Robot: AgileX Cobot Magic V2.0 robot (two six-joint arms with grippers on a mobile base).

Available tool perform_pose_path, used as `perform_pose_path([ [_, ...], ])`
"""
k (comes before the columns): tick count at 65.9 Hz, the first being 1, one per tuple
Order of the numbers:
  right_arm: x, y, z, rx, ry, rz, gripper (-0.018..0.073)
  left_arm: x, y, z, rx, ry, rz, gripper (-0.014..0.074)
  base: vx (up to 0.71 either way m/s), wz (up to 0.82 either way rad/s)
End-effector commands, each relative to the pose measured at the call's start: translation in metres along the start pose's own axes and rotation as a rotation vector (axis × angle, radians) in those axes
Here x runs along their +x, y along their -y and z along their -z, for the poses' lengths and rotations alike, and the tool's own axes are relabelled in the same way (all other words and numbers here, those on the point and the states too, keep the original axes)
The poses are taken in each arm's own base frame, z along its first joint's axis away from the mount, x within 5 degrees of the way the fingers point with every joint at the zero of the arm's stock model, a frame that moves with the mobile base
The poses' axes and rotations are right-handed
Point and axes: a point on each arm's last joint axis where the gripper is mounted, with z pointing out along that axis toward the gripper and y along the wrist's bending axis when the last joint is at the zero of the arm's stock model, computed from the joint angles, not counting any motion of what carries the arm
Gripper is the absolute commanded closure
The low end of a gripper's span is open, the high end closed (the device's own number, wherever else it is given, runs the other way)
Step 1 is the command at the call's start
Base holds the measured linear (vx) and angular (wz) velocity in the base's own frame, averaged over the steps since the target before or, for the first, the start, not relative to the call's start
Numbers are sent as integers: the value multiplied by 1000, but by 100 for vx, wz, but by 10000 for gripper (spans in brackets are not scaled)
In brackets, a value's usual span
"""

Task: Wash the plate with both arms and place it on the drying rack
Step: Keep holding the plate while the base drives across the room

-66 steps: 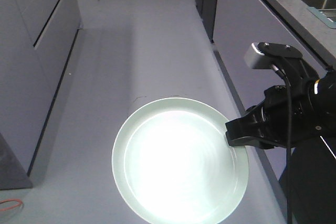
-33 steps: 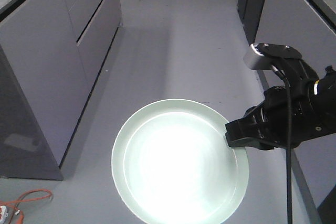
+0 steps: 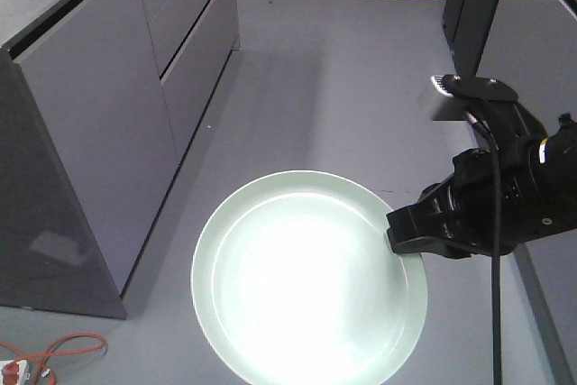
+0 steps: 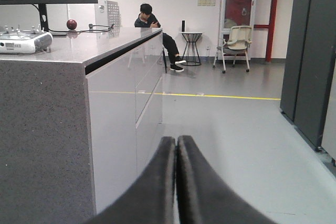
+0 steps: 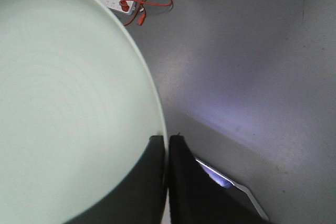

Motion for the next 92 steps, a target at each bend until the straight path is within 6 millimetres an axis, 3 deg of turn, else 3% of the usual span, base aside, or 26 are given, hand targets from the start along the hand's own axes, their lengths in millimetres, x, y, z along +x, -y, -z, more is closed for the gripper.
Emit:
perform_pose_path([
  [1, -6, -8, 14, -22, 86, 12, 568, -17, 1, 2, 10, 116, 9, 603, 15, 8],
  [92, -6, -8, 14, -22, 86, 12, 568, -17, 1, 2, 10, 116, 9, 603, 17, 0],
])
